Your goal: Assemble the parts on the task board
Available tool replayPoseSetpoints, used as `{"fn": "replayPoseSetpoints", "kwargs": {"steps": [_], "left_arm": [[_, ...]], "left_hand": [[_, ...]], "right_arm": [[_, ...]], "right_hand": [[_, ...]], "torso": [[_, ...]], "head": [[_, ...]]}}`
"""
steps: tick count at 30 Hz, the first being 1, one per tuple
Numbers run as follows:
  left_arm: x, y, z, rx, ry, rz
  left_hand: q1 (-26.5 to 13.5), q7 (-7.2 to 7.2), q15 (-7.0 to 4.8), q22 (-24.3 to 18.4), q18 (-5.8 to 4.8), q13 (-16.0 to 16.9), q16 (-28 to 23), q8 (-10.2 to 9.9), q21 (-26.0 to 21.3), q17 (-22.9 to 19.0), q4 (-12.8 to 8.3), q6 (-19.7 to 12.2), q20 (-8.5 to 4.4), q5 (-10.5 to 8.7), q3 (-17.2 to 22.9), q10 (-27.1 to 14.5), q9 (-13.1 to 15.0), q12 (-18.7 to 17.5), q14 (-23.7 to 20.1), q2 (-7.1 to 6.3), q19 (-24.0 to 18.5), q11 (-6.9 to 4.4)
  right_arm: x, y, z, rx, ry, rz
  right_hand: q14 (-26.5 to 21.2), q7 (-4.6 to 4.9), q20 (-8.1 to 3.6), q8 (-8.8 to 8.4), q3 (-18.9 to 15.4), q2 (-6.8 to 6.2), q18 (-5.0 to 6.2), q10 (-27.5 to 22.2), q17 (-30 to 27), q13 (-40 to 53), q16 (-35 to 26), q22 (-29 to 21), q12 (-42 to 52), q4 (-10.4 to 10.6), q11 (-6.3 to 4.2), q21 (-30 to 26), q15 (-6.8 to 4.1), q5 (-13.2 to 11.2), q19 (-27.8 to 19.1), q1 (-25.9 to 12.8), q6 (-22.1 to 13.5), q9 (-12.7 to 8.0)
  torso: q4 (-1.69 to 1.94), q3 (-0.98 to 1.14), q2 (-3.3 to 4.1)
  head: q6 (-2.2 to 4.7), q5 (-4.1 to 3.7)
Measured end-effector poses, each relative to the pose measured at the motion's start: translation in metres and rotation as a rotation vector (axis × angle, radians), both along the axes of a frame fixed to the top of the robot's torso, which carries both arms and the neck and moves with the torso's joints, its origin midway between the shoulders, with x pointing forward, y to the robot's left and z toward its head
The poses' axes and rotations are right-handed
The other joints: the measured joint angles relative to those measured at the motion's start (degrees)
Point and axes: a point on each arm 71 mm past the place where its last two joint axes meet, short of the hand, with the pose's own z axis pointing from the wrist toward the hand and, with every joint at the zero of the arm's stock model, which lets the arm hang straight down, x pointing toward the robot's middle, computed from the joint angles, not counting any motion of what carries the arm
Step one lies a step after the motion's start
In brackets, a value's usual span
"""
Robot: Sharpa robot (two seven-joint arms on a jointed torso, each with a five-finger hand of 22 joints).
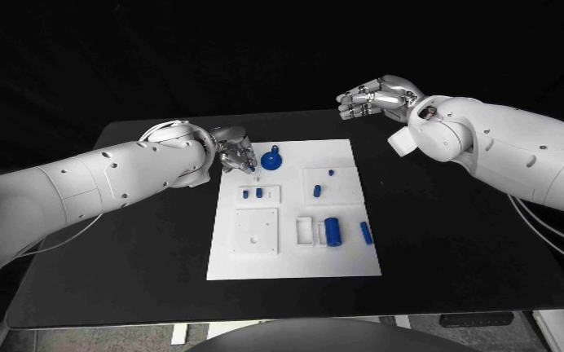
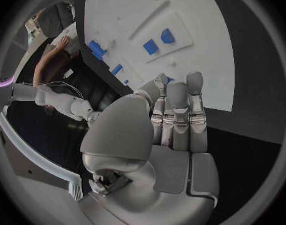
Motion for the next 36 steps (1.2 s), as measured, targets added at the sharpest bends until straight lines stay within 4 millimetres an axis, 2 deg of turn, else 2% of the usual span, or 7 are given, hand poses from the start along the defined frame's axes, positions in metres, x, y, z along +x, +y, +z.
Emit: {"fn": "replayPoseSetpoints", "kwargs": {"steps": [21, 36], "left_arm": [[0.003, -0.012, -0.011, 0.039, 0.058, -0.025], [0.004, -0.012, -0.018, 0.063, 0.072, -0.027]], "left_hand": [[0.04, -0.16, 0.00, 0.03, -0.09, -0.03, -0.22, 0.19, 0.00, -0.01, 0.14, -0.16, 0.01, -0.01, -0.16, 0.00, -0.04, 0.00, 0.00, -0.04, 0.00, 0.00], [0.38, -0.19, 0.00, 0.02, -0.18, -0.12, -0.22, 0.17, -0.01, 0.03, 0.14, -0.20, 0.01, -0.02, -0.16, -0.01, 0.00, -0.01, 0.00, 0.13, 0.01, 0.00]], "right_arm": [[0.000, 0.003, 0.000, 0.002, 0.001, 0.006], [0.000, 0.003, 0.000, 0.002, 0.001, 0.008]], "right_hand": [[0.00, 0.00, 0.00, 0.00, 0.00, 0.00, 0.00, 0.00, 0.00, 0.00, 0.00, 0.00, 0.00, 0.00, 0.00, 0.00, 0.00, 0.00, 0.00, 0.00, 0.00, 0.00], [0.00, 0.00, 0.00, 0.00, 0.00, 0.00, -0.01, 0.00, 0.00, 0.00, 0.00, 0.00, 0.00, 0.00, 0.00, 0.00, 0.00, -0.01, 0.00, 0.00, 0.00, 0.00]], "torso": [[-0.07, -0.01, 0.04], [-0.02, -0.01, 0.04]], "head": [[-0.06, -0.13], [-0.31, -0.27]]}}
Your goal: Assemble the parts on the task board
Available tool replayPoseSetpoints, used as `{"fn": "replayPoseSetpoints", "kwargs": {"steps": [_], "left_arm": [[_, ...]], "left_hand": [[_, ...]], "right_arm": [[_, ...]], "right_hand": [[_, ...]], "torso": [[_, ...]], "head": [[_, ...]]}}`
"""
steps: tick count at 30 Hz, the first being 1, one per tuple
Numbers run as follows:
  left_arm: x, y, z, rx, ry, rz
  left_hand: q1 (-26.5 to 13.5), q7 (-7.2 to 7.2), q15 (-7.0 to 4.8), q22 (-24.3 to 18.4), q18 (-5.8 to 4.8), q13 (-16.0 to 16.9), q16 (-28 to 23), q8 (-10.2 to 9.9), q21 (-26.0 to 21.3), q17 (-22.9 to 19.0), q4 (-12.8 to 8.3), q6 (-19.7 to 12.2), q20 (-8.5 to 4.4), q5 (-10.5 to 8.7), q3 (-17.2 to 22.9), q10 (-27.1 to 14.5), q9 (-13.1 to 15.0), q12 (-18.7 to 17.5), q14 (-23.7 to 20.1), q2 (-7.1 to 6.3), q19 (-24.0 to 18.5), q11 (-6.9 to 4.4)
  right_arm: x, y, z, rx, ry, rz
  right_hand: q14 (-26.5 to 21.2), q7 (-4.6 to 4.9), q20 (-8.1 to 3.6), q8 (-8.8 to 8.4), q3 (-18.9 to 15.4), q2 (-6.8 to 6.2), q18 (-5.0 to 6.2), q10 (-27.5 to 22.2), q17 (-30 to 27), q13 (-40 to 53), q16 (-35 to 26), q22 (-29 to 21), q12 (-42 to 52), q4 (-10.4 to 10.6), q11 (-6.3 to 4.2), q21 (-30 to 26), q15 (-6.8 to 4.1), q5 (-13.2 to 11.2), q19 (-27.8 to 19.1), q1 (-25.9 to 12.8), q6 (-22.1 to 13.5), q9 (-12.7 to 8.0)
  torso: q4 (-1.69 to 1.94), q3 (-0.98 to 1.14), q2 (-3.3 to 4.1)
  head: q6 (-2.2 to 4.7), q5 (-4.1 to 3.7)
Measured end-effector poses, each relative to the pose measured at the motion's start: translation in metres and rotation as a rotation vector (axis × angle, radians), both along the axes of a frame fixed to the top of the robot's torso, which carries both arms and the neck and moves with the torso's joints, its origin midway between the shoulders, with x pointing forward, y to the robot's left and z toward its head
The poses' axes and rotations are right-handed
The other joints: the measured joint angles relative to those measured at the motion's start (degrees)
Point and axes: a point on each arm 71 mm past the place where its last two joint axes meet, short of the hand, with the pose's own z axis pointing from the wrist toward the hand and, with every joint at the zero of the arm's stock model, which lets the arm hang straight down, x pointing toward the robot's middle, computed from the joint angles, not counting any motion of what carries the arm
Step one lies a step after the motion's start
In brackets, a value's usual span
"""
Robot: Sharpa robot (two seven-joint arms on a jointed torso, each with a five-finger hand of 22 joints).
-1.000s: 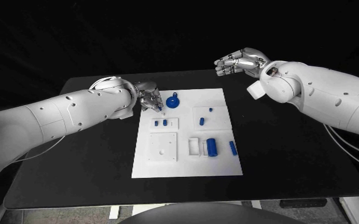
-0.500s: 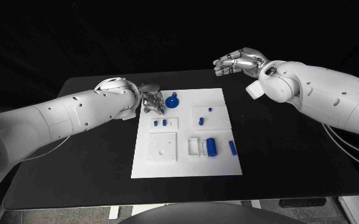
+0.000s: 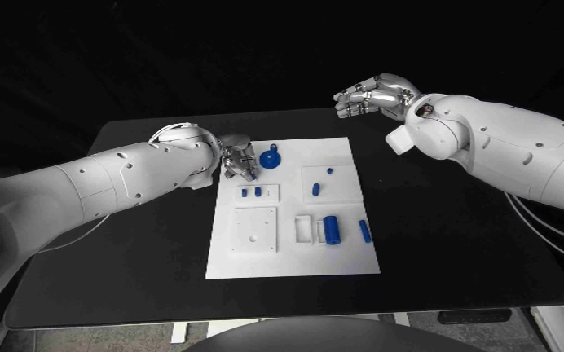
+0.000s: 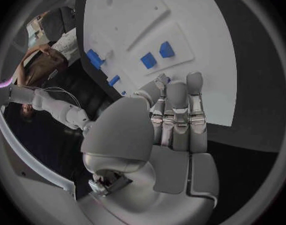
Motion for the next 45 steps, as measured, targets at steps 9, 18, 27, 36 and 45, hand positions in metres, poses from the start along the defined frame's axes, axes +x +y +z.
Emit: {"fn": "replayPoseSetpoints", "kwargs": {"steps": [9, 18, 27, 36, 45], "left_arm": [[0.0000, -0.0007, -0.0016, 0.006, 0.005, -0.006], [0.0011, -0.0016, -0.0018, 0.005, 0.003, -0.008], [0.0018, -0.0020, -0.0030, 0.000, 0.001, -0.009], [0.0025, -0.0016, -0.0030, -0.003, -0.005, -0.008], [0.0040, -0.0023, -0.0036, 0.004, 0.000, -0.003]], "left_hand": [[0.00, -0.07, 0.00, -0.01, -0.34, 0.00, 0.00, -0.01, 0.00, -0.01, 0.00, -0.07, 0.00, 0.00, 0.00, 0.00, -0.03, 0.00, 0.00, -0.01, 0.00, 0.00], [0.02, -0.10, 0.00, -0.01, -0.36, 0.00, 0.00, -0.18, 0.00, -0.01, 0.17, -0.10, 0.00, 0.00, 0.17, 0.00, 0.00, 0.00, 0.00, -0.03, 0.00, 0.00], [-0.19, 0.24, 0.00, -0.02, -0.38, 0.03, 0.00, -0.21, 0.00, -0.02, 0.17, -0.15, 0.00, 0.00, 0.17, 0.00, 0.01, 0.01, 0.00, 0.16, 0.00, 0.00], [-0.19, 0.25, 0.00, -0.03, -0.40, 0.04, 0.00, -0.21, 0.00, 0.04, 0.17, -0.15, 0.00, -0.13, 0.17, 0.00, 0.00, 0.01, 0.00, 0.16, 0.00, 0.00], [-0.18, 0.57, -0.02, -0.03, 0.51, 0.13, -0.46, -0.09, 0.00, 0.04, 0.25, -0.49, 0.21, 0.26, 0.58, -0.64, -0.05, 0.01, -0.45, 0.15, -0.20, 0.06]], "right_arm": [[0.0000, 0.0003, 0.0000, 0.000, 0.000, 0.001], [-0.0002, 0.0009, 0.0000, 0.001, 0.001, 0.003], [-0.0003, 0.0012, -0.0004, 0.001, 0.002, 0.004], [-0.0005, 0.0014, -0.0008, 0.001, 0.003, 0.007], [-0.0008, 0.0017, -0.0010, 0.001, 0.005, 0.009]], "right_hand": [[0.00, 0.00, 0.00, 0.00, 0.00, 0.00, 0.00, 0.00, 0.00, 0.00, 0.00, 0.00, 0.00, 0.00, 0.00, 0.00, 0.00, -0.04, 0.00, 0.00, 0.00, 0.00], [0.00, 0.00, 0.00, 0.00, 0.00, 0.00, 0.01, 0.00, 0.00, 0.00, 0.00, 0.00, 0.00, 0.00, 0.00, 0.00, 0.00, -0.04, 0.00, 0.00, 0.00, 0.00], [-0.02, 0.00, 0.00, 0.00, 0.00, 0.00, 0.00, 0.00, 0.00, 0.00, 0.00, 0.00, 0.00, 0.00, 0.00, 0.00, 0.02, -0.04, 0.00, 0.00, 0.00, 0.00], [-0.18, 0.00, 0.21, 0.00, 0.00, 0.00, 0.01, 0.00, 0.00, 0.00, 0.00, 0.00, 0.00, 0.00, 0.00, 0.00, 0.18, -0.04, -0.21, 0.00, 0.00, 0.00], [-0.18, 0.00, 0.21, 0.00, 0.00, 0.00, 0.01, 0.00, 0.00, 0.00, 0.00, 0.00, 0.00, 0.00, 0.00, 0.00, 0.18, -0.04, -0.21, 0.00, 0.00, 0.00]], "torso": [[0.05, -0.01, -0.03], [0.02, 0.00, -0.03], [0.00, 0.01, -0.02], [0.04, 0.01, -0.02], [0.05, 0.01, -0.03]], "head": [[-0.19, -0.06], [-0.17, -0.09], [-0.18, -0.14], [-0.13, -0.17], [-0.20, -0.13]]}}
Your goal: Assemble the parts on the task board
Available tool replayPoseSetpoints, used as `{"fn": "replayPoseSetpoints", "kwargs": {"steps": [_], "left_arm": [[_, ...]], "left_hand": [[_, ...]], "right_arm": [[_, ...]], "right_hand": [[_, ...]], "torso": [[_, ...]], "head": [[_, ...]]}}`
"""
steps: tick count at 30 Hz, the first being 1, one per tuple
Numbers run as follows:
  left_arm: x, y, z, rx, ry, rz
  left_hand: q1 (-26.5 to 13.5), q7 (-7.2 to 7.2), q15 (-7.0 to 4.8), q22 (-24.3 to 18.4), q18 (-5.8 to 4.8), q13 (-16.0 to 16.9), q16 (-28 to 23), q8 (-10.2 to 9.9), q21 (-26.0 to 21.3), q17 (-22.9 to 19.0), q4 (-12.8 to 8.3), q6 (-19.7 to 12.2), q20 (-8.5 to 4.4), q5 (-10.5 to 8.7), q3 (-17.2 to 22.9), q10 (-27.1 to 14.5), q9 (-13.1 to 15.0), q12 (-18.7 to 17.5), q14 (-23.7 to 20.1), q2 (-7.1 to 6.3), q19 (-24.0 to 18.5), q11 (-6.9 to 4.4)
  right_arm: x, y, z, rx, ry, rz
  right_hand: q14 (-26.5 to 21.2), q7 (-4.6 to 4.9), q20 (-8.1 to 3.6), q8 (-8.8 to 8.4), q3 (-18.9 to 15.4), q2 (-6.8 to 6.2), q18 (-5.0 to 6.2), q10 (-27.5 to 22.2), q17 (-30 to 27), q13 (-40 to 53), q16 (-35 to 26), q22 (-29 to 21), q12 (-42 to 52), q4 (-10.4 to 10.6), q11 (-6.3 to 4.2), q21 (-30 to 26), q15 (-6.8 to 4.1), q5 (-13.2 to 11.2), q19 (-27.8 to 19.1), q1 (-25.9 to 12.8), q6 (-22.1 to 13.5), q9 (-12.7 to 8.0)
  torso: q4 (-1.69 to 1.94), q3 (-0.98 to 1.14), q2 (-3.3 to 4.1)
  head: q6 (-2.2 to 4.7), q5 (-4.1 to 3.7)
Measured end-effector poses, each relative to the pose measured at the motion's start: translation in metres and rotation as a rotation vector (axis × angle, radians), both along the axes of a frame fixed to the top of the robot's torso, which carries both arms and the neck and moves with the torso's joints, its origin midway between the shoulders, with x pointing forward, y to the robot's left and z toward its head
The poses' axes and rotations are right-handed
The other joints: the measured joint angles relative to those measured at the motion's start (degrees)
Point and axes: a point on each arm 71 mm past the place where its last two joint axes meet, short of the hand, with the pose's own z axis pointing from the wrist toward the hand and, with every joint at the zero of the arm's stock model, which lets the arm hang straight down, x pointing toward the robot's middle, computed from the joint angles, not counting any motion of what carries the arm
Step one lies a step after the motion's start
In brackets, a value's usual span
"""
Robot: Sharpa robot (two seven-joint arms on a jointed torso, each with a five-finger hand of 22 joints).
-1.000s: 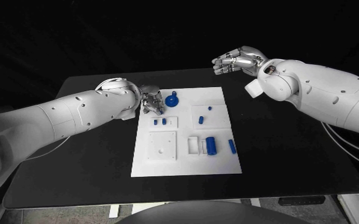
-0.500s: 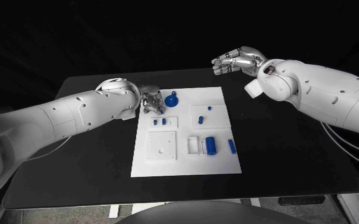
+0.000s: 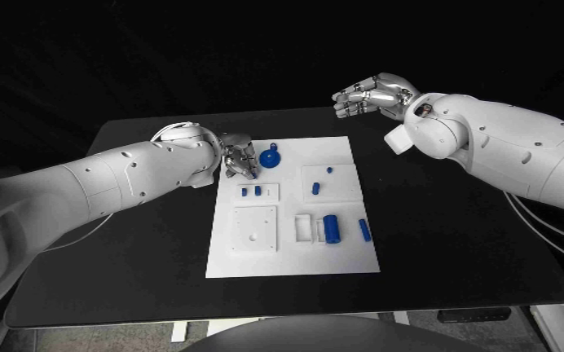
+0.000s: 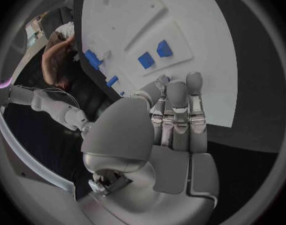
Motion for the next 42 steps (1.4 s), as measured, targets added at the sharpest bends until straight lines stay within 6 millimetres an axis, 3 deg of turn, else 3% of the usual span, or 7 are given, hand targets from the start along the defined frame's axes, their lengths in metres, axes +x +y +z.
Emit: {"fn": "replayPoseSetpoints", "kwargs": {"steps": [5, 26, 37, 42], "left_arm": [[0.002, -0.001, 0.000, 0.014, 0.013, 0.006], [-0.001, 0.001, -0.003, 0.025, 0.044, 0.002], [-0.004, 0.004, -0.011, 0.034, 0.057, 0.005], [-0.003, 0.005, -0.010, 0.033, 0.052, 0.009]], "left_hand": [[0.00, 0.25, 0.00, 0.05, 0.01, -0.03, 0.00, 0.00, 0.00, 0.00, 0.19, -0.71, -0.21, 0.00, 0.19, -0.45, 0.01, 0.00, -0.01, 0.00, -0.22, 0.44], [0.00, 0.37, 0.24, 0.03, 0.03, -0.01, 0.00, 0.00, 0.17, -0.02, 0.10, -2.04, 0.18, -0.24, 0.10, -0.88, -0.05, 0.00, -0.61, 0.00, -0.62, 0.44], [0.02, -0.52, 0.19, 0.02, -0.02, -0.01, 0.01, 0.34, 0.81, -0.09, -0.98, -10.88, 0.17, -0.23, 1.45, -0.97, -0.15, 0.00, -1.06, -1.23, -1.26, 0.35], [0.48, -1.49, 0.13, 0.02, -0.05, -0.02, 0.01, -0.12, 1.28, -0.15, -0.92, -19.14, 0.08, -0.23, 1.69, -0.97, -0.54, 0.00, -1.12, -1.69, -1.35, 0.34]], "right_arm": [[0.000, 0.001, 0.000, 0.001, 0.000, 0.002], [-0.002, 0.000, -0.004, 0.000, 0.009, 0.005], [-0.002, 0.000, -0.005, 0.000, 0.010, 0.004], [-0.002, 0.000, -0.005, 0.000, 0.010, 0.004]], "right_hand": [[0.00, 0.00, 0.00, 0.00, 0.00, 0.00, 0.00, 0.00, 0.00, 0.00, 0.00, 0.00, 0.00, 0.00, 0.00, 0.00, 0.00, 0.00, 0.00, 0.00, 0.00, 0.00], [0.01, 0.00, 0.00, 0.00, 0.00, 0.00, 0.00, 0.00, 0.00, 0.00, 0.00, 0.00, 0.00, 0.00, 0.00, 0.00, -0.01, 0.00, 0.00, 0.00, 0.00, 0.00], [0.01, 0.00, 0.00, 0.00, 0.00, 0.00, 0.00, 0.00, 0.00, 0.00, 0.00, 0.00, 0.00, 0.00, 0.00, 0.00, -0.01, 0.28, 0.01, 0.00, 0.00, 0.00], [0.01, 0.00, -0.01, 0.00, 0.00, 0.00, 0.00, 0.00, 0.00, 0.00, 0.00, 0.00, 0.00, 0.00, 0.00, 0.00, -0.01, 0.28, 0.01, 0.00, 0.00, 0.00]], "torso": [[-0.06, 0.01, 0.00], [-0.01, 0.01, 0.02], [0.00, 0.01, 0.00], [0.00, 0.01, -0.01]], "head": [[-0.02, 0.04], [-0.25, -0.27], [-0.21, -0.18], [-0.19, -0.12]]}}
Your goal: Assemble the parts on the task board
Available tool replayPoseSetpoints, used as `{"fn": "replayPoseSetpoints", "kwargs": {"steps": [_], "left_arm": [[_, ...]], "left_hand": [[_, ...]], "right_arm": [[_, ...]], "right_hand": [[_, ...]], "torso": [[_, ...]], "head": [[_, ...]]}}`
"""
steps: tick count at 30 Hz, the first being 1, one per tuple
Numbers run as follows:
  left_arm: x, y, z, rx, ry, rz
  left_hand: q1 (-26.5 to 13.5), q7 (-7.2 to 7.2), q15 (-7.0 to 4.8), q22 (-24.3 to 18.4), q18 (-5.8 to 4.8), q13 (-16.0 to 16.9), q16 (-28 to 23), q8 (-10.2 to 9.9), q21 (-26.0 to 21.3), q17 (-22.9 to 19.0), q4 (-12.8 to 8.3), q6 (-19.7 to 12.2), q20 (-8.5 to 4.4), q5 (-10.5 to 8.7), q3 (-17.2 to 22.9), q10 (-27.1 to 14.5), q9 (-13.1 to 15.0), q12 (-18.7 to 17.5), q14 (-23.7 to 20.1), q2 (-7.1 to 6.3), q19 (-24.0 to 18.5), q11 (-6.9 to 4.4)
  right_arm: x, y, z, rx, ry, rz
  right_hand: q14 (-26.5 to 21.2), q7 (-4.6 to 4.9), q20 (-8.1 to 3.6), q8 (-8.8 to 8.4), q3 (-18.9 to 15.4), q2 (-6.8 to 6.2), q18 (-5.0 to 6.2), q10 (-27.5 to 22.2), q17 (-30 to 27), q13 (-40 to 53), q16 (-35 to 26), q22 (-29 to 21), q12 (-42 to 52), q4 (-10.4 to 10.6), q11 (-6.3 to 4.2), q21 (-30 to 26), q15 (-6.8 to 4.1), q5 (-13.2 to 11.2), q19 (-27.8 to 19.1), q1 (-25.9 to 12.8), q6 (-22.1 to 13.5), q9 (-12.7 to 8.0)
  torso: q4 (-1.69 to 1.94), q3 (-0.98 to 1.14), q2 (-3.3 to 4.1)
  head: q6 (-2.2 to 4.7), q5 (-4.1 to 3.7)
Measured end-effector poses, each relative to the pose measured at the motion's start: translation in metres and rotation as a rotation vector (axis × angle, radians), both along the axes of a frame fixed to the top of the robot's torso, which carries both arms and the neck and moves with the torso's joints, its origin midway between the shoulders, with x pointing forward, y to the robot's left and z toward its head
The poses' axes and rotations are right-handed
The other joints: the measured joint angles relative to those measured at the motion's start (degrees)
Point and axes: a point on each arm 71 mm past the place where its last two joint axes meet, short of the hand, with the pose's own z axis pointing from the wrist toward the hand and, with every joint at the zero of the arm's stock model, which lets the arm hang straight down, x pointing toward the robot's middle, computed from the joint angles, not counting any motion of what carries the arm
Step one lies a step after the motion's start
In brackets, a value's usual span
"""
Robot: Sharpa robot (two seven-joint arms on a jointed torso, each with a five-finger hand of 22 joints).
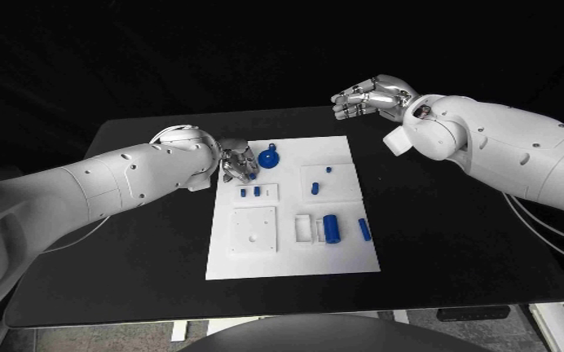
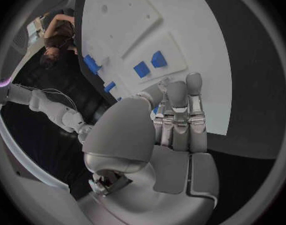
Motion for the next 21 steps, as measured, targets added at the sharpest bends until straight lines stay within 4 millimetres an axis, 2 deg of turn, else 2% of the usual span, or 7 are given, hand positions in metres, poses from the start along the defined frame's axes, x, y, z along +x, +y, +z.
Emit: {"fn": "replayPoseSetpoints", "kwargs": {"steps": [5, 13, 17, 19, 20, 21], "left_arm": [[0.001, 0.002, 0.000, 0.001, -0.005, 0.007], [0.002, 0.008, 0.000, 0.005, -0.017, 0.018], [0.002, 0.011, 0.001, 0.002, -0.033, 0.027], [0.003, 0.013, 0.002, -0.004, -0.047, 0.036], [0.003, 0.015, 0.003, -0.009, -0.056, 0.043], [0.004, 0.019, 0.004, -0.018, -0.069, 0.055]], "left_hand": [[0.12, -0.43, 0.20, 0.00, 0.00, 0.00, 0.00, -0.01, 0.40, -0.06, 0.00, -4.81, 0.20, 0.00, 0.00, 0.00, -0.22, 0.00, -0.20, -0.12, -0.20, 0.00], [0.35, -0.42, 0.20, -0.01, -0.06, -0.01, 0.00, 0.00, 0.66, -0.14, -0.24, -4.82, 0.00, 0.00, -0.24, -0.01, -0.23, 0.00, -0.20, -0.35, -0.41, -0.02], [0.35, 0.47, 0.20, -0.01, -0.09, -0.01, -0.01, 0.00, 1.11, -0.20, -0.68, -1.09, 0.00, 0.00, 0.20, -0.22, -0.05, 0.00, -0.20, -0.35, -0.41, 0.16], [0.35, 1.60, 0.28, -0.01, -0.09, -0.01, -0.66, 0.56, 1.11, -0.44, -0.62, 4.71, 0.29, 0.23, 0.64, -0.35, 0.34, 0.00, -0.52, -0.35, -0.70, 0.28], [0.35, 2.10, 0.27, -0.01, -0.08, -0.01, -0.66, 1.00, 1.11, -0.51, -0.55, 7.22, 0.30, 0.23, 0.71, -0.35, 0.50, 0.00, -0.53, -0.35, -0.71, 0.28], [0.26, 2.69, 0.27, -0.01, -0.08, -0.01, -0.81, 1.57, 1.11, -0.56, -0.46, 9.63, 0.30, 0.23, 0.63, -0.29, 0.68, 0.00, -0.53, -0.44, -0.72, 0.27]], "right_arm": [[0.000, 0.000, 0.000, 0.000, 0.000, -0.001], [0.000, -0.001, 0.000, -0.001, 0.000, -0.003], [0.000, -0.002, 0.000, -0.008, -0.004, -0.006], [0.000, -0.003, 0.000, -0.023, -0.012, -0.006], [0.001, -0.003, 0.000, -0.037, -0.019, -0.005], [0.001, -0.004, -0.001, -0.061, -0.031, -0.003]], "right_hand": [[0.00, 0.00, 0.00, 0.00, 0.00, 0.00, 0.00, 0.00, 0.00, 0.00, 0.00, 0.00, 0.00, 0.00, 0.00, 0.00, 0.00, 0.00, 0.00, 0.00, 0.00, 0.00], [0.00, 0.00, 0.00, 0.00, -0.16, 0.00, 0.00, 0.00, 0.00, 0.00, 0.00, 0.00, 0.00, -0.16, 0.00, 0.00, 0.00, 0.00, 0.00, 0.00, 0.00, 0.00], [0.00, 0.00, 0.00, 0.00, 0.26, 0.00, 0.00, 0.00, 0.00, 0.00, 0.00, 0.00, 0.00, -0.58, 0.00, 0.00, 0.00, 0.00, 0.00, 0.00, 0.00, 0.00], [0.36, 0.00, -0.24, 0.00, 0.82, -0.56, 0.00, 0.00, 0.02, 0.00, 0.00, 0.02, 0.00, -1.61, 0.00, 0.05, -0.30, -0.57, 0.24, 0.62, 0.00, 0.00], [1.44, 0.00, -0.68, 0.00, 1.15, -0.58, 0.00, 0.00, 0.12, 0.00, 0.29, 0.09, 0.00, -1.95, 0.00, 0.47, -0.68, -0.88, 1.00, 1.22, 0.00, 0.00], [3.46, 0.00, -1.22, 0.00, 1.49, -0.67, 0.51, 0.14, 0.43, 0.00, 1.11, 0.36, 0.00, -2.63, -0.14, 1.27, -1.40, -1.22, 2.70, 1.95, 0.00, 0.00]], "torso": [[0.00, -0.01, 0.00], [-0.03, -0.02, 0.00], [-0.03, -0.02, 0.00], [-0.03, -0.03, 0.00], [-0.03, -0.03, 0.00], [-0.03, -0.03, -0.01]], "head": [[0.00, 0.03], [0.07, 0.11], [0.18, 0.21], [0.31, 0.29], [0.39, 0.30], [0.48, 0.33]]}}
